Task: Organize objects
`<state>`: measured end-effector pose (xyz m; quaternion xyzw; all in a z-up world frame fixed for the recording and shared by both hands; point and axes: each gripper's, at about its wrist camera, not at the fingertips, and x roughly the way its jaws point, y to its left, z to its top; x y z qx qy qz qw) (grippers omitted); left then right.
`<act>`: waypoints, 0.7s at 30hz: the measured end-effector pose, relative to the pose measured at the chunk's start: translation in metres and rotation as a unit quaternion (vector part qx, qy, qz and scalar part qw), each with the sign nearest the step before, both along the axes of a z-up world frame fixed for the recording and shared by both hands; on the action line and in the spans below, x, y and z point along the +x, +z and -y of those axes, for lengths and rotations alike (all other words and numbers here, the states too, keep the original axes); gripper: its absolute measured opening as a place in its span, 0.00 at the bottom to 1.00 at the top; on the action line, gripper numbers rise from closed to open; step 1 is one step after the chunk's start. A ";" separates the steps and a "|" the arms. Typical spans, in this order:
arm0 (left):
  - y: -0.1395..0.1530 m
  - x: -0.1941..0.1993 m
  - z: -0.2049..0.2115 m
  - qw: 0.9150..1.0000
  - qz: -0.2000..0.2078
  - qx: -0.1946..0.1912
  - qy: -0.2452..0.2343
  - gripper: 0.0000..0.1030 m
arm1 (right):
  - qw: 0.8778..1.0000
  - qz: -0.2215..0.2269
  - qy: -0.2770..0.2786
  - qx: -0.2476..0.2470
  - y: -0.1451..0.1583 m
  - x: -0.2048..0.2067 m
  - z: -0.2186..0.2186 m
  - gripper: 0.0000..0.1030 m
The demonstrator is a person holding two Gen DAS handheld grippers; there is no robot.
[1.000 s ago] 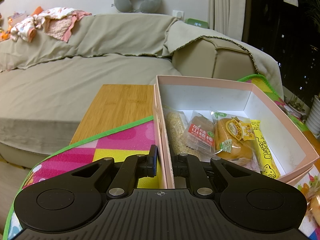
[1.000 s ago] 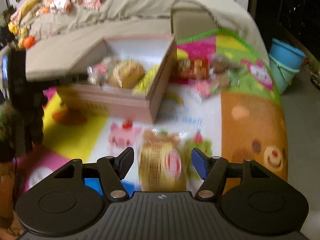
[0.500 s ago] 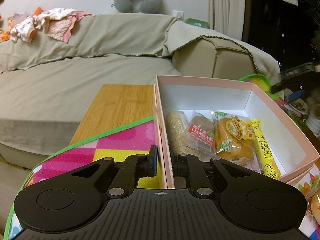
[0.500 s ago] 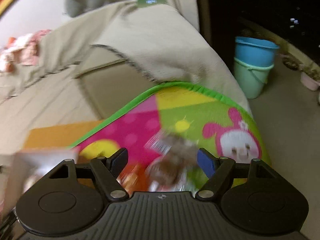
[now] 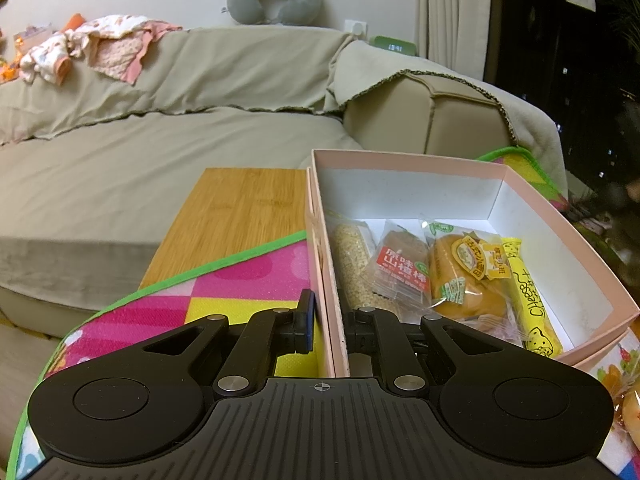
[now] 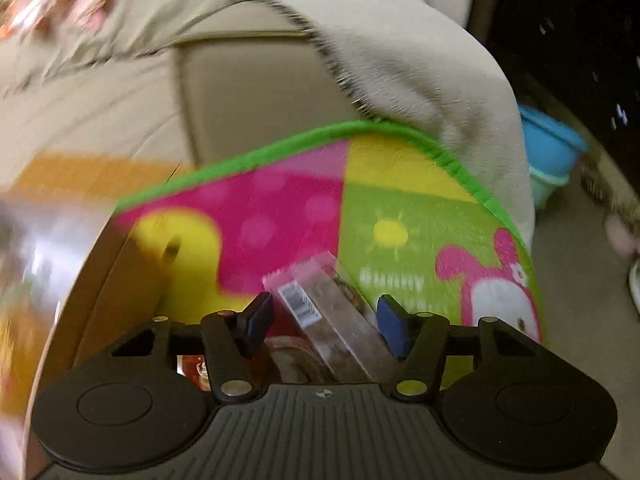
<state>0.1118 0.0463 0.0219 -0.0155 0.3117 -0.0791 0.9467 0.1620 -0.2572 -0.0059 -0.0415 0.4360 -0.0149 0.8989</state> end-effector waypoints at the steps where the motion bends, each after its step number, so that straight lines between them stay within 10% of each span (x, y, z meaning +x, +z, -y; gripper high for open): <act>1: 0.000 0.000 0.000 1.000 0.000 0.000 0.000 0.11 | 1.000 -0.004 0.006 0.005 0.001 -0.012 0.001 0.55; 21: 0.001 -0.001 -0.002 1.000 -0.004 0.000 -0.001 0.11 | 0.993 0.020 -0.001 0.119 0.058 -0.228 0.004 0.74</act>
